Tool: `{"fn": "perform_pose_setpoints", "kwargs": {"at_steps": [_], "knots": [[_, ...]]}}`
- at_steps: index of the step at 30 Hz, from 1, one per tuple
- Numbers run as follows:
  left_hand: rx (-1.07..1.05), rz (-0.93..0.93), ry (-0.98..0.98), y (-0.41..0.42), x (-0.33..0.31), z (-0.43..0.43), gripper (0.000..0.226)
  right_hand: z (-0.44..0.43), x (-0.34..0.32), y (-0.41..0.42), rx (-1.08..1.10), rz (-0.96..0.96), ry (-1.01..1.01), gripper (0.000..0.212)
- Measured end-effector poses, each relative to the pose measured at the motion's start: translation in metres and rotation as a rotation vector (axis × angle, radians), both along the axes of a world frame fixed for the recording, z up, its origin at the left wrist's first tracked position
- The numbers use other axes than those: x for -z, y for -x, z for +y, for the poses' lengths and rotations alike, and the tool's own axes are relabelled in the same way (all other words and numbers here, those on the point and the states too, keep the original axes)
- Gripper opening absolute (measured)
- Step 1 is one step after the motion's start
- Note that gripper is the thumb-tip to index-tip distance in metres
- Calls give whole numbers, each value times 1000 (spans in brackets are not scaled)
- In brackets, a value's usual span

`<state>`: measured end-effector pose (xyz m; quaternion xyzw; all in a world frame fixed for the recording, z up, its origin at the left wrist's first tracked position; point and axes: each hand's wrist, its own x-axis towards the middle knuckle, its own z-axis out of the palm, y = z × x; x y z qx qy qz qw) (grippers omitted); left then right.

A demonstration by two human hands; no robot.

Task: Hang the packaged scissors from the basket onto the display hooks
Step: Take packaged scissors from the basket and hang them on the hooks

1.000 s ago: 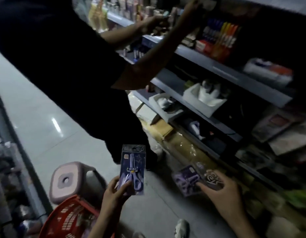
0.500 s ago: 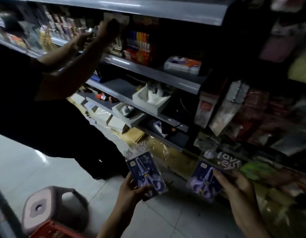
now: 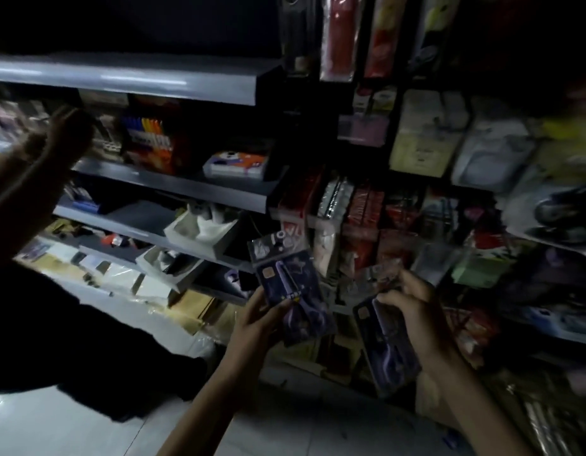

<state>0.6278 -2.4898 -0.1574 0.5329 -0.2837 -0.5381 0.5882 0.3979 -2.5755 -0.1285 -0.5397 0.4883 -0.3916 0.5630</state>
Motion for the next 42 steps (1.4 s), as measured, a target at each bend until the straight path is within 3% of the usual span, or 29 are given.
{"fn": "perform_pose_setpoints", "kwargs": {"at_steps": [2, 5, 10, 15, 18, 26, 31, 42], "knots": [[73, -66, 62, 2, -20, -20, 32, -4, -19, -3, 67, 10, 54, 44], [155, -137, 147, 3, -48, -46, 31, -14, -45, -8, 140, 68, 186, 33], [264, -234, 282, 0, -107, -77, 27, -29, -110, -14, 47, 110, 333, 63], [381, -209, 389, -5, -162, -103, 31, -41, -176, -19, 83, 121, 392, 26], [463, -232, 478, -5, -187, -112, 30, -47, -216, -24, 68, 75, 426, 18], [505, -392, 597, -10, -228, -131, 27, -66, -270, -42, 254, 63, 640, 30], [504, -405, 646, -31, -268, -135, 25, -68, -292, -52, 282, 78, 719, 11], [358, -371, 821, -19, -356, -172, 28, -88, -355, -47, 319, 56, 877, 11]]}}
